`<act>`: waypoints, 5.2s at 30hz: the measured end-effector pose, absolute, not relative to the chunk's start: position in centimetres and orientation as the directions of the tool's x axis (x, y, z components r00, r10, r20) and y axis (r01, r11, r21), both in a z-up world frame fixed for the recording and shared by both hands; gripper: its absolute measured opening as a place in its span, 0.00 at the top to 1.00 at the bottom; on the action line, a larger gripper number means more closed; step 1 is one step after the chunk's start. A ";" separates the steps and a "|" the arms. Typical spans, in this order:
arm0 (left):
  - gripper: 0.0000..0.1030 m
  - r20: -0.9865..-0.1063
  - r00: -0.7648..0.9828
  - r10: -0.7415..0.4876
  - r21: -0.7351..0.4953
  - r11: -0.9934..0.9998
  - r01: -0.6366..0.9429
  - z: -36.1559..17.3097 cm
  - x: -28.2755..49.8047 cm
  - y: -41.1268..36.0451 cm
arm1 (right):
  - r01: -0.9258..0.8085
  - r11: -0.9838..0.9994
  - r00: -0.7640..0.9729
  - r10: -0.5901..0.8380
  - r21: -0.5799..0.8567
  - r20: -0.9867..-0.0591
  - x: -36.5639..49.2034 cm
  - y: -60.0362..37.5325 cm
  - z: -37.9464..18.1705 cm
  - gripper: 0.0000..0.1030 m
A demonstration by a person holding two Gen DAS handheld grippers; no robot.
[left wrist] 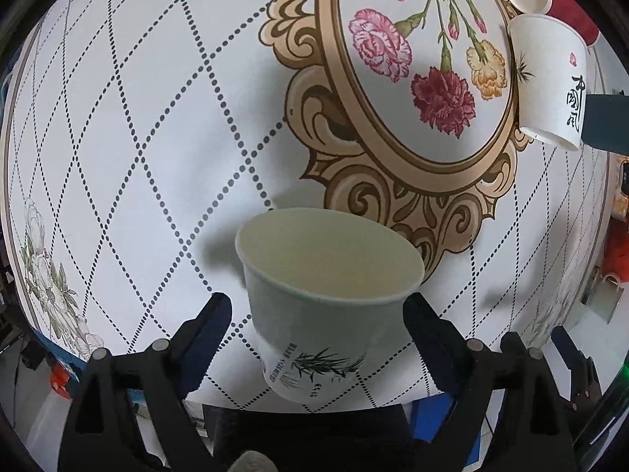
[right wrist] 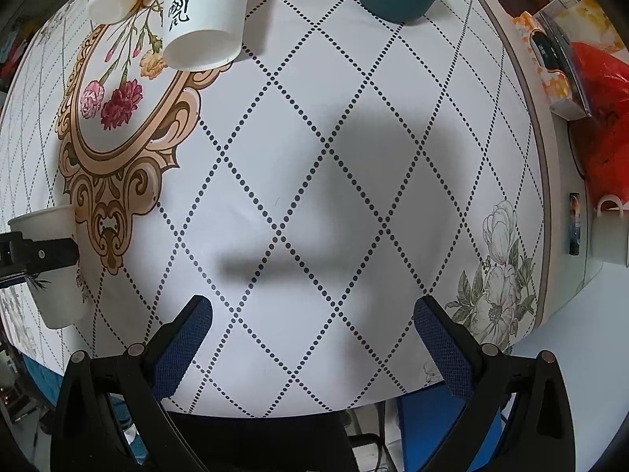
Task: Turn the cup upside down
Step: 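Lift the white plant-print cup with the left gripper toward the right gripper, then close the right gripper on the cup while the left gripper releases it, then rotate the held cup rim-down with the right gripper over the floral mat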
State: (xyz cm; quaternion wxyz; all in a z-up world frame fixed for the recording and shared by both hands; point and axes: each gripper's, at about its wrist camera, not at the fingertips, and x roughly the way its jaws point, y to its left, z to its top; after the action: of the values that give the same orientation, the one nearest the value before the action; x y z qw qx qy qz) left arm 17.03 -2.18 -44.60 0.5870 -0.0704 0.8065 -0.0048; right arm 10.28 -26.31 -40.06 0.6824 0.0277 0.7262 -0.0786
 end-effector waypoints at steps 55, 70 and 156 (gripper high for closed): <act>0.12 -0.994 -0.029 0.106 0.109 0.984 -0.143 -36.6 11.0 16.2 | -0.310 0.948 0.099 -0.046 -0.075 -0.994 12.3 -3.8 -32.1 0.00; 0.12 -0.995 -0.080 0.056 0.074 0.965 -0.252 -40.2 9.6 18.0 | -0.660 -0.655 0.554 -0.095 -0.367 -0.827 1.6 0.0 -37.6 0.00; 0.12 -0.992 -0.096 0.078 0.093 0.982 -0.164 -40.2 11.0 12.5 | -0.753 0.655 -0.413 -0.396 0.063 -0.820 33.8 6.2 -52.5 0.29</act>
State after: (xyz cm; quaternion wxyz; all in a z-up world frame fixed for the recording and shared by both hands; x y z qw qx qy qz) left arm 11.00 12.45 -40.23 0.6716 -0.0292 0.7348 0.0903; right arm 33.81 6.16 -52.55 0.4103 -0.3540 0.8118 0.2175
